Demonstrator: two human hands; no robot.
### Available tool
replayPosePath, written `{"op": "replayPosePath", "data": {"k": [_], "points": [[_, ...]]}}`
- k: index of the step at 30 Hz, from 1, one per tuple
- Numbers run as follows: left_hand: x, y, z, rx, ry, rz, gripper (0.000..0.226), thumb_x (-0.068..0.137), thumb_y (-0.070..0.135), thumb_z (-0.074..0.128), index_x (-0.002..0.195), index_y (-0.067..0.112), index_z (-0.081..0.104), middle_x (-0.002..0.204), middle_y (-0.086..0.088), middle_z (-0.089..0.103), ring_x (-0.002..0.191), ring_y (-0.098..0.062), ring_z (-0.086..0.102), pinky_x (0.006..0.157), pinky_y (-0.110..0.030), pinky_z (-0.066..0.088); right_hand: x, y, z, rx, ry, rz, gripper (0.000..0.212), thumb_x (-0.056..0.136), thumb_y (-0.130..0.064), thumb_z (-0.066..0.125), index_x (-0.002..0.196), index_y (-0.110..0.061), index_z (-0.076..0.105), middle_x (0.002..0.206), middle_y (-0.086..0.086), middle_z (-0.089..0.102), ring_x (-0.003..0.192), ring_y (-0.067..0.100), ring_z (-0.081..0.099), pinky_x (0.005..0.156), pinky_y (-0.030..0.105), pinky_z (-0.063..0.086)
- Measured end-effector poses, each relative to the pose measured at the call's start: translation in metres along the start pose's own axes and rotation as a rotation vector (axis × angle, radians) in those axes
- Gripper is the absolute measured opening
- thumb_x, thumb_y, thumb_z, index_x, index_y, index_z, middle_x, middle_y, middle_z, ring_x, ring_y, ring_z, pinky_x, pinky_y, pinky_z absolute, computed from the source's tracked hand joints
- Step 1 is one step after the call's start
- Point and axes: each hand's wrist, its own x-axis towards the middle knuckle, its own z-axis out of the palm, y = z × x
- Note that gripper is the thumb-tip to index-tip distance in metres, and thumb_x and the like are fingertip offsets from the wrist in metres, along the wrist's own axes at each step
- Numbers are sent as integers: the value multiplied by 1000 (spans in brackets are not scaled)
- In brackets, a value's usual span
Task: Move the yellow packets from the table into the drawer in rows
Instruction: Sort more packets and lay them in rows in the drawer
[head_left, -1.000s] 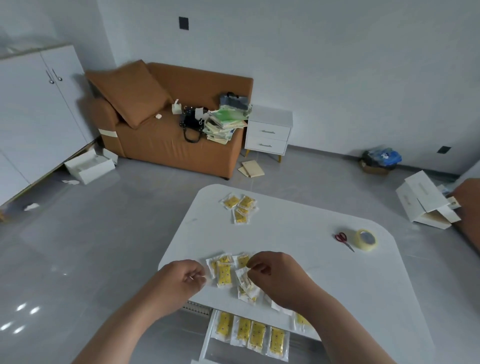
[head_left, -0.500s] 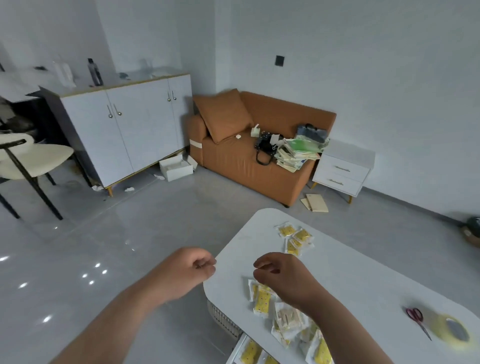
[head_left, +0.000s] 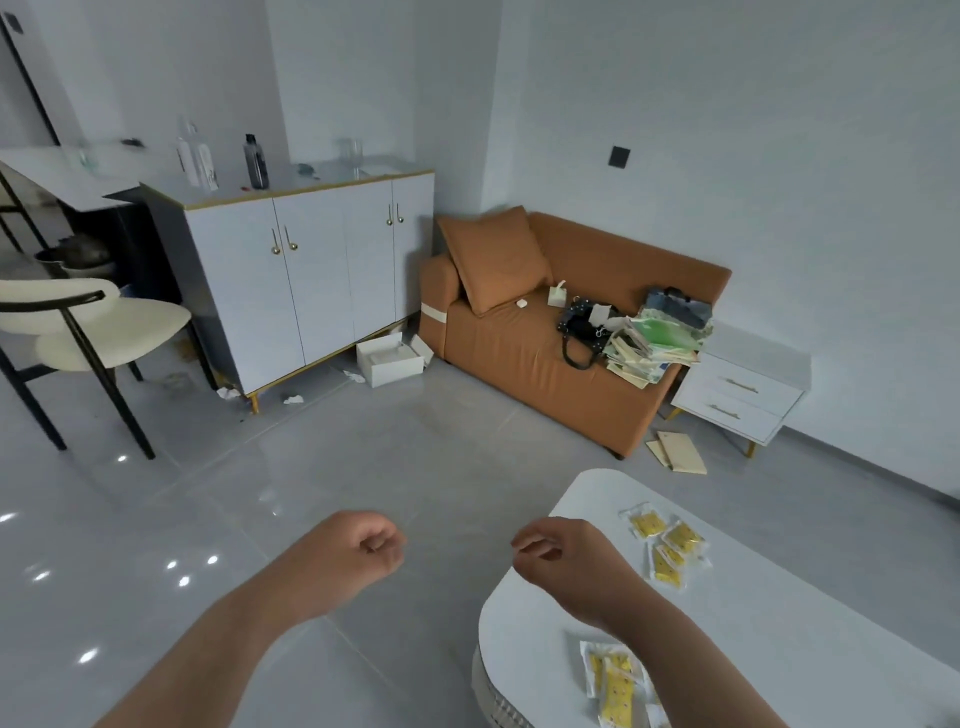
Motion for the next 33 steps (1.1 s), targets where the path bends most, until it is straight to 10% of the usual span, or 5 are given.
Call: {"op": "replayPosePath", "data": {"k": [6,19,33], "points": [[57,-46,-80,82,-90,1,19,83,30,59,81,12,63,66,8,47,58,-5,41,57,-21,36,70,-50,34,-33,62,71,12,83,-26,63,84,-38,63,85,-17,68,86,-2,64,77,16,49],[229,-75,-128,161,-255,7,8,88,25,61,82,24,67,71,8,59,62,-6,50,62,-23,41,205,-47,21,-13,128,198,13,86,-28,61,97,-30,68,87,-19,64,88,0,63,77,17,50],[504,32,-160,302,-317,222,12,91,26,60,81,33,60,74,9,56,65,0,50,64,-15,40,408,-40,-110,-25,251,223,22,89,-30,61,109,-23,68,94,-14,64,90,1,62,73,13,48]]}}
